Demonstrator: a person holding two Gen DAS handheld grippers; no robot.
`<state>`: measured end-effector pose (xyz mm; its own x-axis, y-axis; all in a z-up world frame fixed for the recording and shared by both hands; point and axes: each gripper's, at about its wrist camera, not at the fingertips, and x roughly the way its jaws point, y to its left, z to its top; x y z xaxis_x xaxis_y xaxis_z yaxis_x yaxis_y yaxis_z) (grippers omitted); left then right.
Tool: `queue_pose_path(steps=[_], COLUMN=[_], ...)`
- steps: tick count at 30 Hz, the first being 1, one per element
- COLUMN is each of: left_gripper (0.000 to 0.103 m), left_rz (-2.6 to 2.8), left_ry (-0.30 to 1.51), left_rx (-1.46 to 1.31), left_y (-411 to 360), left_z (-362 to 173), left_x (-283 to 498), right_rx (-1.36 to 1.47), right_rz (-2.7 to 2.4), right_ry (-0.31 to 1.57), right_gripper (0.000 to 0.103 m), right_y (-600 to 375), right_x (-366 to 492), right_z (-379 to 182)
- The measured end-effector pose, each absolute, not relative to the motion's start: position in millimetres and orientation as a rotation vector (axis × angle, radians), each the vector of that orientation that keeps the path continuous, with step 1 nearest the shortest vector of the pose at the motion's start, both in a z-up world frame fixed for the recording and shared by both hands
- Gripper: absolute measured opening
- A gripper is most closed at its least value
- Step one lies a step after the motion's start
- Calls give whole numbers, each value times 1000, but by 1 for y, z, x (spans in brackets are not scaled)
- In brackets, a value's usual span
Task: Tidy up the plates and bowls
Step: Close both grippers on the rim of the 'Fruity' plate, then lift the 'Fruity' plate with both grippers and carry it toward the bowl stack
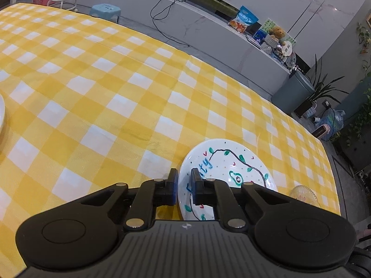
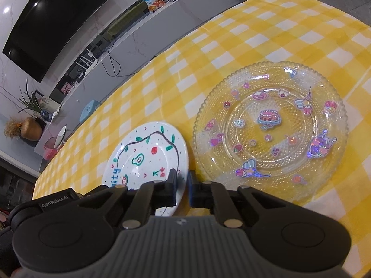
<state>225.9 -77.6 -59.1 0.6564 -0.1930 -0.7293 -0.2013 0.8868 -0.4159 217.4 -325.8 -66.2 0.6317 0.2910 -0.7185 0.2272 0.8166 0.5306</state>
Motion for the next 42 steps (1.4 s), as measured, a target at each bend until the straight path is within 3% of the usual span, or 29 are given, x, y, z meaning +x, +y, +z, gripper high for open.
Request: queue_pose_path(steps=[12, 15, 17, 19, 24, 29, 31, 42], left_gripper=[11, 12, 15, 22, 24, 19, 15, 12], left_rz=[-4, -4, 0, -7, -18, -11, -4, -11], left_ry=[876, 889, 886, 879, 869, 849, 846, 854], left_rx=[-515, -531, -543, -545, -504, -465, -457, -478], left_y=[-72, -71, -70, -71, -78, -82, -82, -77], left_z=[-60, -60, -61, -61, -60, -60, -59, -57], left_x=[207, 209, 211, 214, 217, 213, 213, 204], right_rx=[656, 659, 639, 618, 601, 559, 576, 584], right_rz=[50, 50, 43, 39, 46, 23, 21, 24], right_ry=[954, 948, 930, 917, 891, 890, 891, 888], right_gripper=[8, 13, 23, 25, 23, 9, 8, 7], right_y=[-331, -331, -330, -328, -324, -320, -322, -325], right_x=[211, 211, 212, 213, 216, 215, 214, 208], right_z=[-65, -64, -62, -61, -63, -63, -63, -54])
